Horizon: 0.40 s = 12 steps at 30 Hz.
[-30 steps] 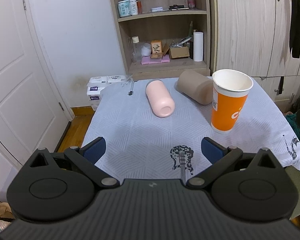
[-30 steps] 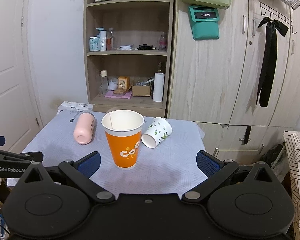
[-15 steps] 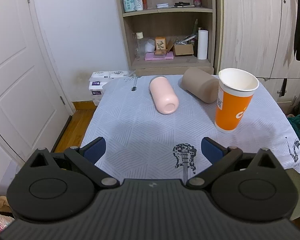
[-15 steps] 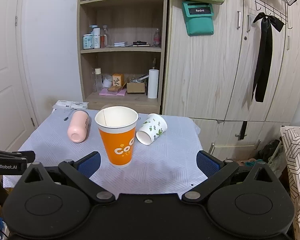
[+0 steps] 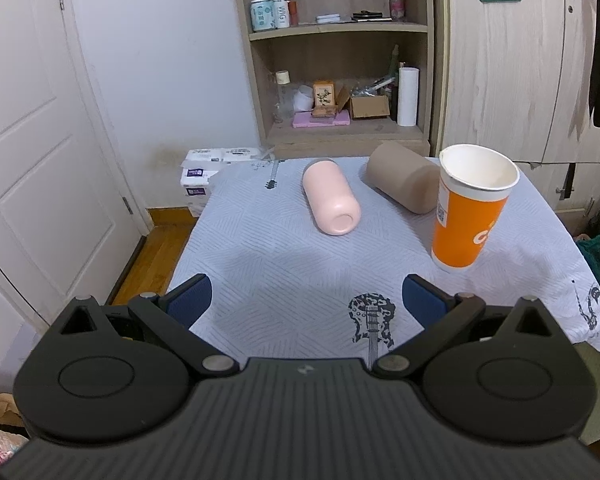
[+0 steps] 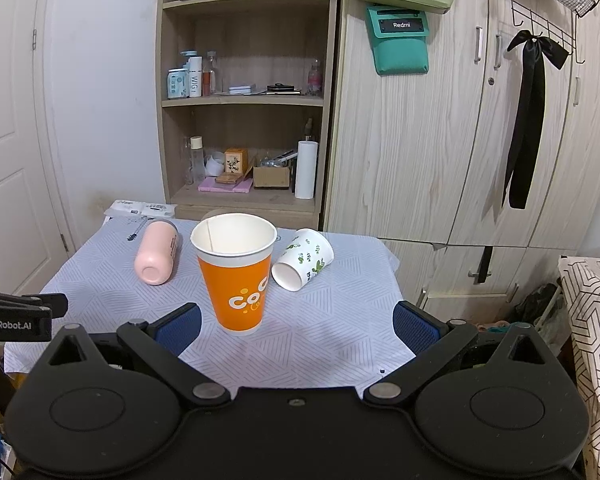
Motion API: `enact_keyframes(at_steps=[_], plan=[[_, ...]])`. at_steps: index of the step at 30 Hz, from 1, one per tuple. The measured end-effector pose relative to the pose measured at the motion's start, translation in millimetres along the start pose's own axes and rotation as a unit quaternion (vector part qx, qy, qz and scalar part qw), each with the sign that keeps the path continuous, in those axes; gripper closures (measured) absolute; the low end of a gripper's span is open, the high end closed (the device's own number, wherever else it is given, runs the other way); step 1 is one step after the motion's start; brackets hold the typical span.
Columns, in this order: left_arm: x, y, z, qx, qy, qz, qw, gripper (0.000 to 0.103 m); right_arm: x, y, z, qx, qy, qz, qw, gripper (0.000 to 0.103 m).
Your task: Flip cup upright
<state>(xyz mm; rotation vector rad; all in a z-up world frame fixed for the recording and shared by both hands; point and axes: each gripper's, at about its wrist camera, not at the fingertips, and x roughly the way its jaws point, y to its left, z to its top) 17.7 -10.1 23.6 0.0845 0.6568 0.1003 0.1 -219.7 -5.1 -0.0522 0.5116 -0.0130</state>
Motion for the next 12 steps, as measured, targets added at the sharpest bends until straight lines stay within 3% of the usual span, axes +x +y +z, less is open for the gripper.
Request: enact_keyframes(at_steps=[12], plan=[[-2.1, 0.6, 0.5, 0.002, -0.004, 0.007, 1.0, 0.0, -0.1, -1.3, 0.3, 0.0, 0.001, -0.001, 1.0, 0.0]])
